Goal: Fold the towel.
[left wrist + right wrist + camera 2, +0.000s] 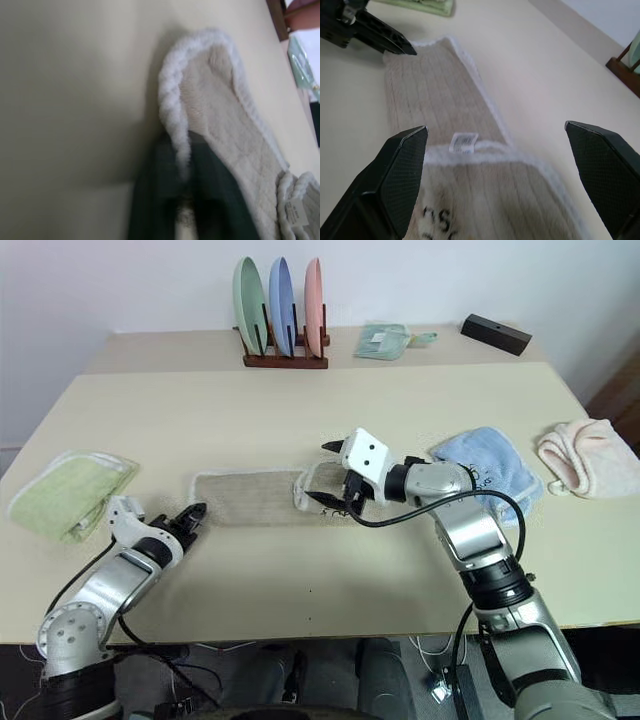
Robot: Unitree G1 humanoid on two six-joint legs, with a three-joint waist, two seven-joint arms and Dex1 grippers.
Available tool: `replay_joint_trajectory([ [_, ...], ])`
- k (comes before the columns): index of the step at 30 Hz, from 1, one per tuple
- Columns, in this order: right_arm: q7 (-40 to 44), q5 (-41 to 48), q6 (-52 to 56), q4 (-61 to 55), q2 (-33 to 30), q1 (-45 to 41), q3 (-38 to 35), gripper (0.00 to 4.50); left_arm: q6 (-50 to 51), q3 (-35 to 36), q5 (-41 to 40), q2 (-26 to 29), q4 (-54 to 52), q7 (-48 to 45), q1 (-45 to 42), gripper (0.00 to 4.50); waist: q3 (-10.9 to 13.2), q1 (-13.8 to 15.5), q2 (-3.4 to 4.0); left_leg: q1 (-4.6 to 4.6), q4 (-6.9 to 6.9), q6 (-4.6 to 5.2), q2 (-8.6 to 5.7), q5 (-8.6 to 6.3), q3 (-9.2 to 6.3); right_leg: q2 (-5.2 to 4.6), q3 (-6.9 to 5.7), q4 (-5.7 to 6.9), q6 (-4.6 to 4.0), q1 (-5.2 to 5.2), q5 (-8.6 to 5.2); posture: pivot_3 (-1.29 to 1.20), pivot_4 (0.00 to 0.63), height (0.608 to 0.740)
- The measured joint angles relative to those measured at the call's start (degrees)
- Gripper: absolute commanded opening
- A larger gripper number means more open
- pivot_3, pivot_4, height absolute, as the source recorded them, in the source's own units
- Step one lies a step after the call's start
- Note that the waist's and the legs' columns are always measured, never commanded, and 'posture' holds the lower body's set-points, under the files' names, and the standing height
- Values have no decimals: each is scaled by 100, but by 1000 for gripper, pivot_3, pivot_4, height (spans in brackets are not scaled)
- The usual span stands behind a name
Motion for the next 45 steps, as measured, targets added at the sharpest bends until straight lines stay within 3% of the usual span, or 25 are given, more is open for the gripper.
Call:
replay_joint_trajectory([
  [4,67,-6,30,-159,-155,124,4,4500,-300,127,301,310,-45,-447,-48,30,2,0,-2,-1,0,-1,2,0,1,2,0,0,0,-1,0,0,150,721],
  [9,218,10,116,-273,-344,284,3,4500,-644,715,743,1375,-62,-1246,-215,30,3,1,-4,-2,-3,0,3,0,3,2,0,-6,-1,0,-1,0,150,721],
  [13,275,7,102,-271,-395,292,3,4500,-601,695,1212,2290,-50,-2216,-368,30,4,12,-5,-2,-3,2,-1,-1,2,1,-2,-8,-1,2,-1,0,150,721],
  [17,286,1,54,-242,-387,274,10,4500,-393,-646,2008,3031,-406,-3608,-1028,30,7,31,-11,-8,0,9,-9,-5,-4,-4,-6,-17,-2,10,-1,0,150,721],
  [23,280,-30,16,-213,-386,265,16,4500,-276,-2548,3027,3143,-813,-5170,-1714,30,9,-151,-10,-5,-32,9,2,-5,10,0,6,-16,4,-14,2,0,150,721],
  [26,247,-65,18,-210,-394,269,15,4500,-280,-3105,3629,3178,-700,-5685,-1747,30,9,-146,-11,7,-72,-9,6,7,8,1,8,-19,0,-20,1,0,150,721],
  [32,191,-68,27,-260,-421,396,4,4500,-227,-3329,4239,2959,-257,-5930,-1892,30,13,-112,-18,2,-70,-8,2,7,2,-1,5,-22,0,-19,1,0,150,721],
  [36,138,-107,32,-263,-431,439,3,4500,-109,-3306,4268,2808,-234,-6068,-1862,1306,13,-120,-18,2,-71,-7,1,6,2,-2,5,-23,1,-20,1,0,150,721],
  [42,81,-217,28,-256,-438,428,7,4500,-117,-2751,4147,2744,-254,-6232,-1594,4285,13,-136,-17,3,-71,-8,4,7,2,0,5,-21,1,-21,1,0,150,721],
  [43,72,-249,26,-244,-447,420,7,4500,-144,-2540,4077,2757,-289,-6303,-1478,4285,13,-141,-17,3,-71,-8,4,7,3,0,5,-21,1,-22,1,0,150,721],
  [45,39,-296,7,-182,-479,399,-5,3963,-217,-1996,3875,2812,-376,-6438,-1214,4367,13,-135,-17,2,-72,-8,5,7,3,0,5,-21,1,-24,1,0,150,721],
])
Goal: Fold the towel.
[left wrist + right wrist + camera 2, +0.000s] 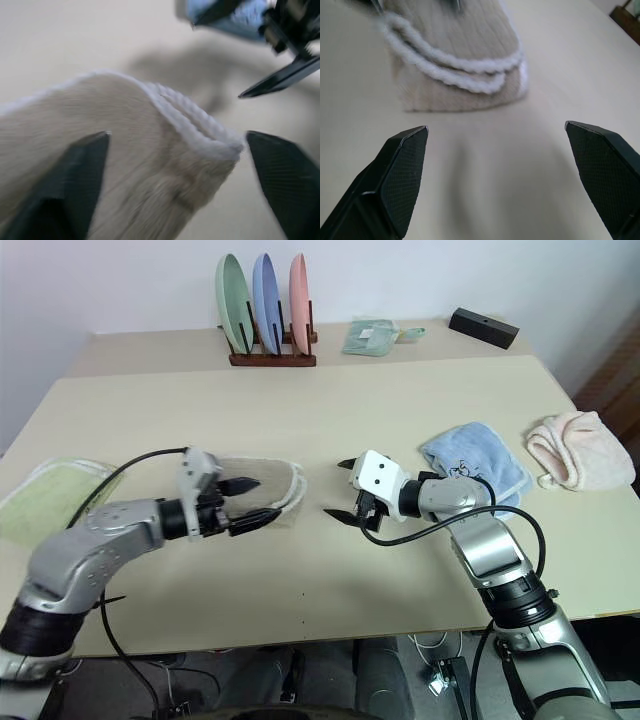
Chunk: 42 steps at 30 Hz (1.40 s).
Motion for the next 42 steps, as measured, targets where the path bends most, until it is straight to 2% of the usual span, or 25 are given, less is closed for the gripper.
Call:
replay_joint_trajectory([
  [1,-24,8,2,28,6,-4,-20,3683,-8,277,-88,4,11,3,85,4367,0,7,0,0,0,0,0,0,0,0,0,0,0,0,0,0,150,721],
  [4,-75,162,126,53,154,-113,-150,2168,-17,1061,-202,2,277,244,200,3454,0,10,0,1,1,-1,0,1,0,0,0,3,-1,0,1,0,150,721],
  [5,-95,244,209,50,231,-184,-212,1568,-70,1233,-164,-7,362,321,222,2914,0,11,0,2,1,-1,-1,1,0,0,-1,3,-1,2,1,0,150,721],
  [7,-152,388,363,32,413,-332,-260,690,-196,1397,-62,-40,418,416,256,2042,0,9,-1,1,1,-1,-1,1,0,0,-1,2,-1,2,1,0,150,721],
  [8,-173,457,448,23,521,-398,-261,78,-224,1417,-14,-77,421,463,248,1427,0,9,-1,2,0,-1,-1,1,-1,-1,-1,2,-1,2,1,0,150,721],
  [10,-293,538,622,24,881,-556,-227,0,-244,1291,212,-225,438,661,147,482,-1,17,-1,1,1,-1,-1,1,-2,-1,-2,2,-1,2,1,0,150,721],
  [16,-678,404,755,743,1997,-1016,361,0,-415,293,775,-793,557,781,-119,482,-5,-5,-4,2,1,-2,-2,1,-1,0,-2,6,-2,-1,2,0,150,721],
  [22,-859,-177,634,1842,2187,-782,1032,0,-837,-235,1614,-786,1236,719,187,482,-5,-12,-1,-4,0,-3,-3,2,6,1,2,15,-2,-16,2,0,150,721],
  [29,-978,-332,373,1819,2161,-599,999,0,-1492,-179,1849,-1054,1465,654,432,482,-30,-9,2,15,1,-4,-3,3,4,1,1,16,-2,3,2,0,150,721],
  [31,-929,-264,437,1657,2114,-529,887,510,-1594,-110,1835,-1111,1451,649,494,389,-29,-9,2,13,1,-4,-3,3,4,0,1,16,-2,2,2,0,150,721],
  [33,-822,55,772,1287,2044,-426,613,1289,-1676,92,1763,-1140,1355,644,643,389,-28,-9,0,2,1,-4,-3,3,3,0,2,16,-2,-7,2,0,150,721],
  [39,-772,853,1942,351,1827,-403,-159,4337,-1774,553,1703,-981,815,526,867,389,-27,-6,1,-2,0,-4,0,2,3,1,2,17,-2,-13,2,0,150,721],
  [40,-838,1078,2315,203,1870,-385,-285,4475,-1789,633,1621,-961,667,467,965,389,-27,-10,1,-3,0,-3,0,2,3,1,3,17,-2,-14,2,0,150,721],
  [42,-1071,1543,3185,-66,1990,-332,-664,4475,-1792,821,1414,-846,287,259,1271,389,-27,-9,2,-4,-1,-1,3,1,4,-4,7,15,-3,-15,2,0,150,721],
])
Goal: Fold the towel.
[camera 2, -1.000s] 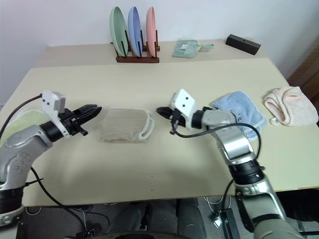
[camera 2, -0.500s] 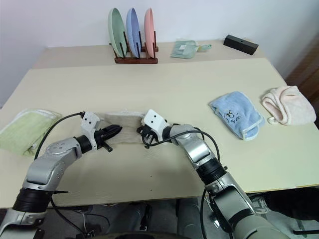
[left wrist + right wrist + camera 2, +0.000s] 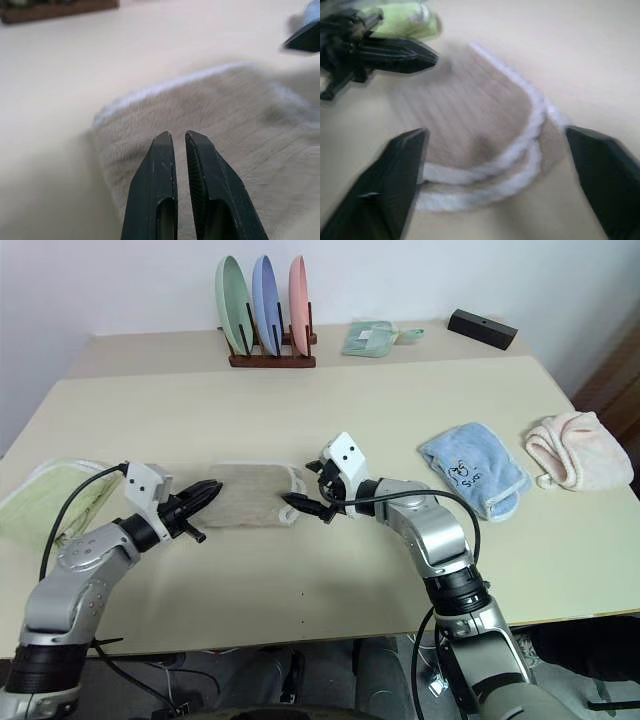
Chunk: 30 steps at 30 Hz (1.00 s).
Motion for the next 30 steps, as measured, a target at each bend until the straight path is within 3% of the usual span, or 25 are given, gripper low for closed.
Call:
replay_joint_trajectory([
  [5,-837,564,1517,25,567,37,-670,4475,155,342,-658,365,-755,-591,645,389,3,11,5,0,0,3,0,-1,1,1,-1,0,-2,1,0,0,150,721],
  [14,-1357,608,1670,879,1208,-279,-548,4475,135,128,-473,279,-954,-335,631,389,1,-28,4,7,-1,1,0,0,3,7,-3,3,-7,2,5,0,150,721],
  [17,-1458,578,1475,1118,1336,-355,-479,3625,100,109,-413,195,-1030,-212,687,389,1,-41,5,8,-2,0,1,0,4,8,-2,4,-7,1,5,0,150,721],
  [24,-1581,699,1437,1345,1599,-490,-614,69,92,111,-365,14,-1043,5,766,389,2,-23,5,4,-2,0,0,0,4,8,-3,4,-7,-1,5,0,150,721],
  [30,-1585,1047,1466,838,1346,-499,-1038,27,82,102,-312,-25,-1023,21,736,389,2,9,6,1,-1,0,-2,0,3,6,-4,2,-6,0,5,0,150,721],
])
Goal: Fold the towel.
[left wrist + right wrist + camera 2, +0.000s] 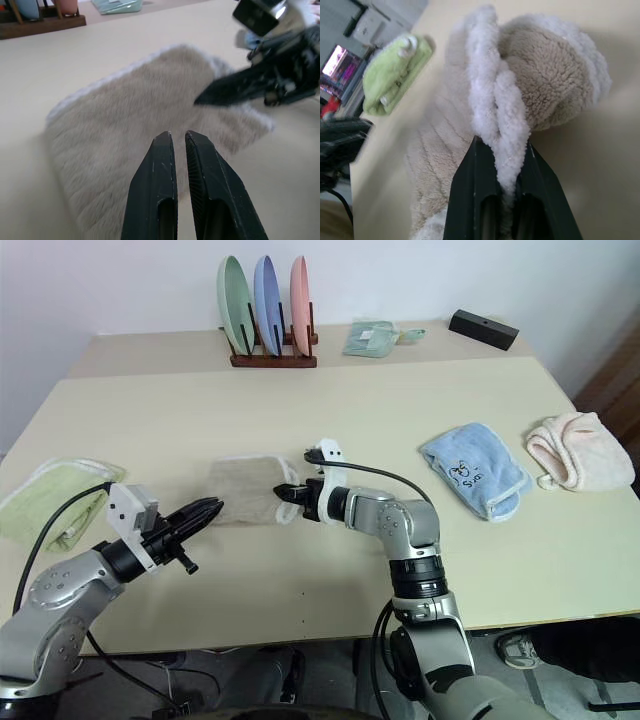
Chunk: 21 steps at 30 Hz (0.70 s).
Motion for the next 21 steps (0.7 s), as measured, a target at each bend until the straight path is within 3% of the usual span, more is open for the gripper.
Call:
replay_joint_trajectory([
  [7,-468,499,-83,-941,-1194,-219,-1677,27,-8,-216,11,-64,316,-93,-493,389,1,14,1,-3,-1,3,-4,-1,-4,-3,-5,-4,1,1,0,0,150,721],
  [11,-1206,829,301,-1126,-1863,-158,-3215,27,-93,-541,119,-161,783,-289,-983,389,1,39,1,-4,-1,3,-3,-1,-2,-5,-4,-6,1,4,0,0,150,721],
  [16,-2252,1319,948,-1571,-1692,264,-4597,27,-115,-912,186,-334,1220,-468,-1626,389,-2,-26,5,5,-3,10,9,-5,12,-5,12,-2,0,4,0,0,150,721],
  [21,-2936,1354,1555,-1803,-1187,1105,-5028,27,-147,-1095,279,-462,1470,-573,-1822,389,0,-9,24,3,1,13,9,-5,25,-5,21,-1,1,4,1,0,150,721],
])
